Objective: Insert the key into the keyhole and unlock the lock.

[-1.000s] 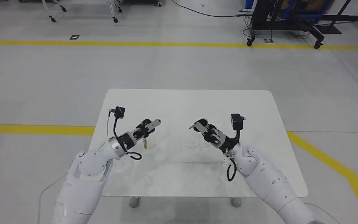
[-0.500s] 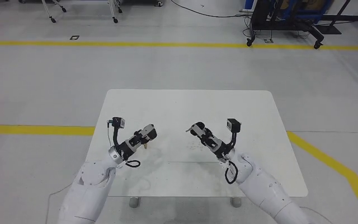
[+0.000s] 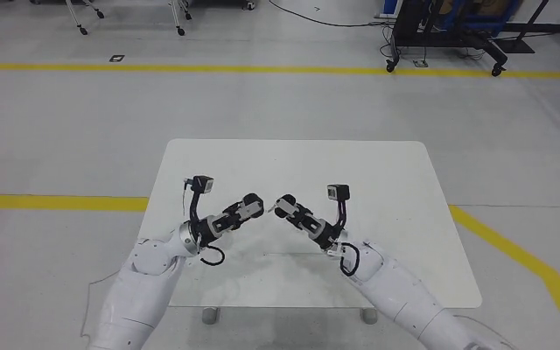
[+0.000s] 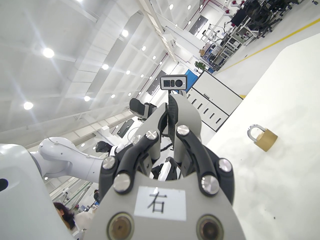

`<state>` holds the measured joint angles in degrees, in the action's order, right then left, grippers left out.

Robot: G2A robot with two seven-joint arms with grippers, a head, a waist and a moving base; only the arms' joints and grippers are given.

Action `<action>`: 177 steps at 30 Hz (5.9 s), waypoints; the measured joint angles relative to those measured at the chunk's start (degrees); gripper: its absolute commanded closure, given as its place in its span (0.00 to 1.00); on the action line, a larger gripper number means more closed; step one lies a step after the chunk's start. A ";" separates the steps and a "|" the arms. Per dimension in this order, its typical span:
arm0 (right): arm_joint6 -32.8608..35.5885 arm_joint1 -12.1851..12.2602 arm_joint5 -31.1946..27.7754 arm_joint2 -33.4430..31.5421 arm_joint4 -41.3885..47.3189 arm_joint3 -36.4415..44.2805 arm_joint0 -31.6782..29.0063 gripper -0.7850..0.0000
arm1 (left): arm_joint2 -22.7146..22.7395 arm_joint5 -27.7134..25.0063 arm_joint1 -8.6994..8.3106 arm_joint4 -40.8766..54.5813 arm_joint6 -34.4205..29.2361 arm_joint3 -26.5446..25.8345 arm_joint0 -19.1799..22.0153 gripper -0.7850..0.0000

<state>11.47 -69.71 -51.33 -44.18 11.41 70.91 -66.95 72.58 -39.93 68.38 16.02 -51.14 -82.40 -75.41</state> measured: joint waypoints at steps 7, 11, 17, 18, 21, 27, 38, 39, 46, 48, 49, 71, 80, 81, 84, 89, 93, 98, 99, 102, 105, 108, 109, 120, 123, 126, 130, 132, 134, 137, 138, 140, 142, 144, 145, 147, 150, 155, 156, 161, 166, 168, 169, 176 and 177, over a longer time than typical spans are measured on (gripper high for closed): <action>1.93 0.19 1.45 -1.59 -0.47 2.65 -1.56 1.00 | -1.84 1.01 0.03 -3.44 1.59 -0.26 0.50 0.50; 2.97 0.18 2.66 -2.07 -0.76 3.67 -2.31 1.00 | -2.29 1.04 -0.04 -4.28 2.34 -0.48 0.47 0.58; 3.29 -0.02 4.18 -2.85 -1.82 3.93 -2.78 1.00 | -2.56 1.49 -0.24 -7.62 4.07 -0.96 0.35 0.67; 3.13 -0.06 4.41 -3.08 -2.25 3.89 -2.86 1.00 | -2.62 1.52 -0.27 -8.08 4.36 -1.06 0.33 0.70; 2.70 -0.13 4.74 -3.70 -3.06 3.97 -3.17 1.00 | -2.77 1.62 -0.36 -8.72 4.96 -1.26 0.23 0.82; 2.49 -0.23 5.12 -4.86 -3.85 4.29 -3.86 1.00 | -3.05 1.62 -0.55 -9.47 5.70 -1.56 0.08 0.96; 3.19 -0.50 6.11 -6.13 -4.48 5.01 -4.77 1.00 | -3.60 2.15 -0.86 -9.54 6.44 -1.70 0.08 1.00; 3.27 -0.54 6.19 -6.25 -4.55 5.11 -4.86 0.99 | -3.65 2.25 -0.89 -9.45 6.45 -1.66 0.14 1.00; 3.44 -0.59 6.08 -7.25 -4.94 5.81 -5.41 0.00 | -3.53 2.52 -1.10 -8.95 7.13 -1.31 0.25 1.00; 3.43 -0.59 6.08 -7.25 -4.94 5.81 -5.41 0.00 | -3.47 2.81 -1.16 -8.83 7.24 -1.29 0.25 1.00; 3.43 -0.59 6.08 -7.25 -4.94 5.80 -5.40 0.00 | -3.47 2.84 -1.16 -8.81 7.24 -1.30 0.25 1.00; 12.72 2.74 3.67 -16.04 -24.29 9.28 -6.72 0.00 | -1.75 5.33 -2.74 -15.05 -1.29 -3.85 0.76 1.00; 23.34 5.50 2.45 -21.40 -24.60 15.43 -11.46 0.13 | -4.65 0.66 -3.53 -19.08 -8.73 -5.63 1.80 1.00; 24.33 5.61 2.48 -21.14 -23.82 15.44 -11.49 0.20 | -4.96 0.42 -3.55 -19.08 -8.57 -5.52 1.95 1.00; 27.28 5.73 2.59 -19.64 -22.34 15.09 -10.92 0.40 | -5.61 -0.38 -3.67 -18.92 -8.49 -5.32 2.33 1.00; 29.25 5.75 2.55 -17.95 -21.00 13.99 -9.56 0.63 | -6.41 -1.14 -3.97 -18.29 -9.29 -5.10 2.75 1.00; 29.74 5.82 2.40 -17.11 -20.49 13.33 -8.79 0.71 | -7.00 -1.39 -4.22 -18.11 -9.39 -4.97 3.09 1.00; 29.63 6.01 2.38 -16.91 -20.17 12.90 -8.49 0.85 | -7.82 -1.42 -4.44 -18.11 -9.20 -4.85 3.44 1.00; 29.55 6.06 2.40 -16.88 -20.17 12.89 -8.47 0.95 | -8.06 -1.34 -4.49 -18.12 -9.20 -4.79 3.54 1.00; 29.57 6.19 2.30 -16.71 -20.46 12.97 -8.39 1.00 | -8.51 -1.27 -4.62 -18.19 -9.11 -4.72 3.81 1.00; 29.73 6.32 1.98 -16.42 -20.78 13.05 -8.32 1.00 | -8.68 -1.57 -4.78 -18.02 -8.51 -4.70 3.90 1.00; 29.49 6.45 1.85 -16.39 -20.82 13.13 -8.25 1.00 | -8.46 -1.52 -4.96 -18.29 -7.37 -4.66 3.87 0.00; 29.27 6.50 1.81 -16.50 -20.79 13.19 -8.26 1.00 | -8.42 -1.44 -5.01 -18.42 -7.02 -4.67 3.84 0.00; 25.59 7.94 1.39 -22.12 -20.45 12.89 -9.69 1.00 | -7.95 -0.84 -5.27 -18.90 -5.29 -4.51 3.69 0.00; 25.43 8.05 1.55 -22.72 -20.31 12.80 -9.80 1.00 | -7.95 -0.84 -5.27 -18.90 -5.29 -4.51 3.69 0.00; 25.46 8.04 1.54 -22.65 -20.31 12.81 -9.78 1.00 | -7.91 -0.86 -5.28 -19.06 -5.19 -4.71 3.72 0.00; 25.46 8.04 1.53 -22.64 -20.32 12.81 -9.78 1.00 | -3.49 -0.17 -6.19 -23.77 -1.47 -10.23 1.97 0.00; 25.46 8.04 1.53 -22.64 -20.32 12.81 -9.78 1.00 | 1.11 3.01 -7.31 -27.31 -2.22 -14.58 -0.55 0.00; 25.46 8.04 1.53 -22.65 -20.32 12.81 -9.78 1.00 | 4.71 6.60 -8.23 -33.05 -5.14 -19.57 -3.14 0.00; 25.46 8.04 1.53 -22.65 -20.32 12.81 -9.78 1.00 | 9.81 11.93 -9.46 -42.58 -10.27 -28.06 -7.54 0.00; 25.46 8.04 1.53 -22.65 -20.32 12.81 -9.78 1.00 | 11.39 13.85 -9.78 -45.59 -11.55 -30.81 -9.17 0.00; 25.46 8.04 1.53 -22.65 -20.32 12.81 -9.78 1.00 | 12.91 16.43 -10.05 -49.22 -12.06 -33.61 -11.23 0.00; 25.46 8.04 1.53 -22.65 -20.32 12.81 -9.78 1.00 | 13.33 18.62 -10.01 -50.37 -9.04 -33.48 -12.95 0.00; 25.46 8.04 1.53 -22.65 -20.32 12.81 -9.78 1.00 | 12.58 20.83 -9.90 -52.23 -5.92 -30.85 -13.69 0.05; 25.46 8.04 1.53 -22.65 -20.32 12.81 -9.78 1.00 | 11.90 22.14 -9.84 -54.13 -4.99 -29.66 -13.70 0.08; 25.46 8.04 1.53 -22.65 -20.32 12.81 -9.78 1.00 | 9.55 25.64 -9.63 -59.31 -3.71 -27.28 -13.23 0.15; 25.46 8.04 1.53 -22.65 -20.32 12.81 -9.78 1.00 | 5.45 29.60 -9.17 -64.25 -2.38 -24.62 -11.78 0.15; 25.46 8.04 1.53 -22.65 -20.32 12.81 -9.78 1.00 | 1.72 32.80 -8.52 -66.22 0.62 -20.30 -8.97 0.32; 25.46 8.04 1.53 -22.65 -20.32 12.81 -9.78 1.00 | 1.24 33.43 -8.42 -66.65 0.82 -19.65 -8.37 0.35; 25.46 8.04 1.53 -22.65 -20.32 12.81 -9.78 1.00 | -0.33 35.90 -8.11 -68.85 0.76 -18.41 -6.26 0.39; 25.46 8.04 1.53 -22.65 -20.32 12.81 -9.78 1.00 | -2.41 36.13 -7.66 -70.01 1.48 -16.03 -3.38 0.40; 25.46 8.04 1.53 -22.65 -20.32 12.81 -9.78 1.00 | -3.68 35.84 -7.38 -70.14 1.36 -14.79 -1.78 0.37; 25.46 8.04 1.53 -22.65 -20.32 12.81 -9.78 1.00 | -4.25 35.75 -7.26 -70.29 1.14 -14.20 -1.06 0.37; 25.46 8.04 1.53 -22.65 -20.32 12.81 -9.78 1.00 | -8.22 36.87 -6.25 -71.36 0.21 -9.93 3.46 0.50; 25.46 8.04 1.53 -22.65 -20.32 12.81 -9.78 1.00 | -8.65 37.12 -6.10 -71.33 0.35 -9.29 3.93 0.50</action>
<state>36.93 -61.67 -49.80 -66.83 -8.91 83.72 -76.73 63.94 -2.81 62.27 -55.31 -50.78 -91.69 -71.47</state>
